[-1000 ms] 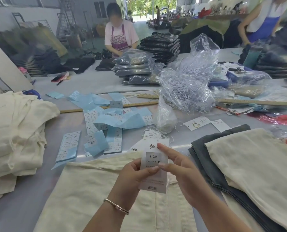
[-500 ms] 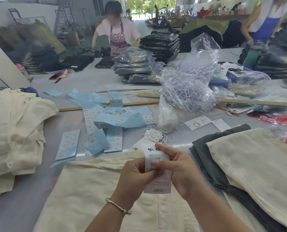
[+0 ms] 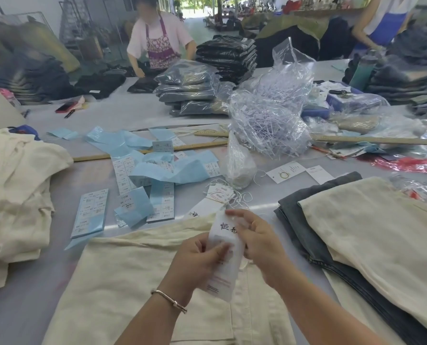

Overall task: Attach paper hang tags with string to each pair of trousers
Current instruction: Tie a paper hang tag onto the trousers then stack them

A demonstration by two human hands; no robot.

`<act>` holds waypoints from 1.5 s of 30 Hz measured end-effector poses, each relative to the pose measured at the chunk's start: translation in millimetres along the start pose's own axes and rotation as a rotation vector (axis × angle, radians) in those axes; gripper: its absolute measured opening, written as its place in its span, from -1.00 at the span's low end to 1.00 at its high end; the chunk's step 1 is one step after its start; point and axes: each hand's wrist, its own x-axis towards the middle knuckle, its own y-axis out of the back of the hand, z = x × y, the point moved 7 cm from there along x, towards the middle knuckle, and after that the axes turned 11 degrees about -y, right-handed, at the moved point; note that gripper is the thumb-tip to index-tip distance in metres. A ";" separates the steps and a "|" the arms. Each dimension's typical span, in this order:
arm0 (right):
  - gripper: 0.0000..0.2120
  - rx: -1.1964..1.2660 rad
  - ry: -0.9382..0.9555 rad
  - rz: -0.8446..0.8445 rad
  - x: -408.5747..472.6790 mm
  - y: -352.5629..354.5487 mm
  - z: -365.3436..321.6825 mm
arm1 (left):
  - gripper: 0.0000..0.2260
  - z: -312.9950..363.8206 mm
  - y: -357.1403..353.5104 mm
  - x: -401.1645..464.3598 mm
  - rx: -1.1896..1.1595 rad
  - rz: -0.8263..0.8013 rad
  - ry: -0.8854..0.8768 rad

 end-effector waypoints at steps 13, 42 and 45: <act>-0.82 -1.135 0.063 0.113 23.9 35.1 57.5 | -0.68 -24.0 64.2 0.7 0.129 0.515 -0.001; -0.73 -1.424 -0.208 0.043 113.4 -12.1 62.7 | -0.57 -38.5 78.5 -29.3 -0.327 0.449 0.095; -0.82 -1.338 -0.216 0.048 117.1 -9.1 66.4 | -0.65 -41.3 88.7 -37.9 -0.298 0.489 0.139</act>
